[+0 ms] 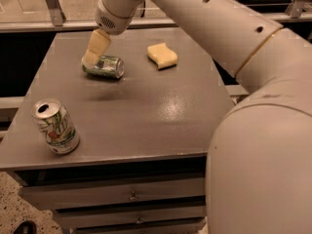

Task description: Place green can upright

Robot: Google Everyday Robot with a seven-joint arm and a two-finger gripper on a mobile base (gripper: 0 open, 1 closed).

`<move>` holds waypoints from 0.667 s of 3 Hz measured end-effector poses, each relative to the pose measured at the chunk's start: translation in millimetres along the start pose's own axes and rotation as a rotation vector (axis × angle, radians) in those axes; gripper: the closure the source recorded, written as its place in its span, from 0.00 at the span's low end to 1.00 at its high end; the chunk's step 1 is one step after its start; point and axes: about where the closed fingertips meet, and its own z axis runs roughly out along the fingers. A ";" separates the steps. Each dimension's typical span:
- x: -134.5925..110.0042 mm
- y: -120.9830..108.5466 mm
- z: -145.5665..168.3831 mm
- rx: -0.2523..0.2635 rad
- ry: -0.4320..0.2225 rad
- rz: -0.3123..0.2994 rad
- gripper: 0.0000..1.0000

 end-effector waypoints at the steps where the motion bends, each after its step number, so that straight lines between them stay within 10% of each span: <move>1: -5.7 4.4 44.6 -0.006 0.077 0.020 0.00; 2: -2.3 6.8 68.0 -0.003 0.143 0.014 0.00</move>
Offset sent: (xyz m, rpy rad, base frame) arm 0.0225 0.0438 -0.0642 -0.1520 0.0614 -0.0507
